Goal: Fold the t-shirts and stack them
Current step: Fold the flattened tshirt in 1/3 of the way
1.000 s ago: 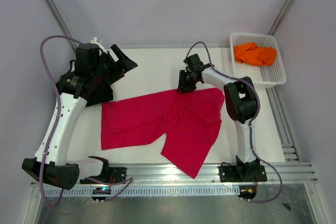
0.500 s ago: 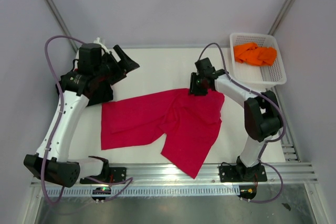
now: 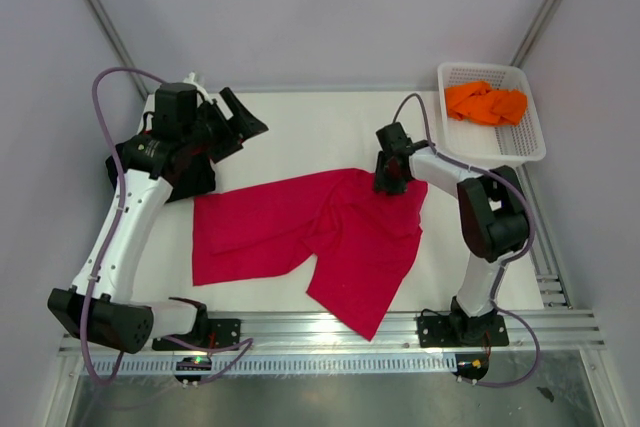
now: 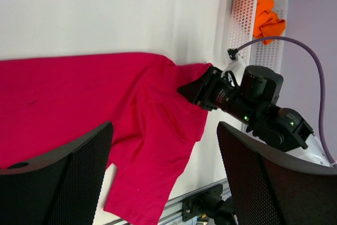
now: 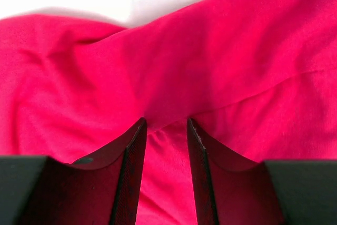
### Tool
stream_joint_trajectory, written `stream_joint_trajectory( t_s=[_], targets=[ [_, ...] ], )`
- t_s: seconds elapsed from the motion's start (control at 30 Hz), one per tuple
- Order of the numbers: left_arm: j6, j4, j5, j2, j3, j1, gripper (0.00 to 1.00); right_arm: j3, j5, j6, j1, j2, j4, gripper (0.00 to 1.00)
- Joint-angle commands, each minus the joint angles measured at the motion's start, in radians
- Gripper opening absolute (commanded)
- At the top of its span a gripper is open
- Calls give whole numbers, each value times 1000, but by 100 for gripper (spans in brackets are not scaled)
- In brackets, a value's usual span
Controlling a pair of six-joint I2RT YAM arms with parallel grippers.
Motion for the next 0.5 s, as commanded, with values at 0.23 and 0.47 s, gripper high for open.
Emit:
stream_joint_trajectory(
  t_s=[0.23, 0.47],
  targets=[
    [41, -4, -23, -24, 29, -2, 83, 142, 114, 121, -75, 97, -112, 41],
    [44, -13, -38, -34, 24, -2, 83, 147, 130, 163, -163, 103, -193, 41]
  ],
)
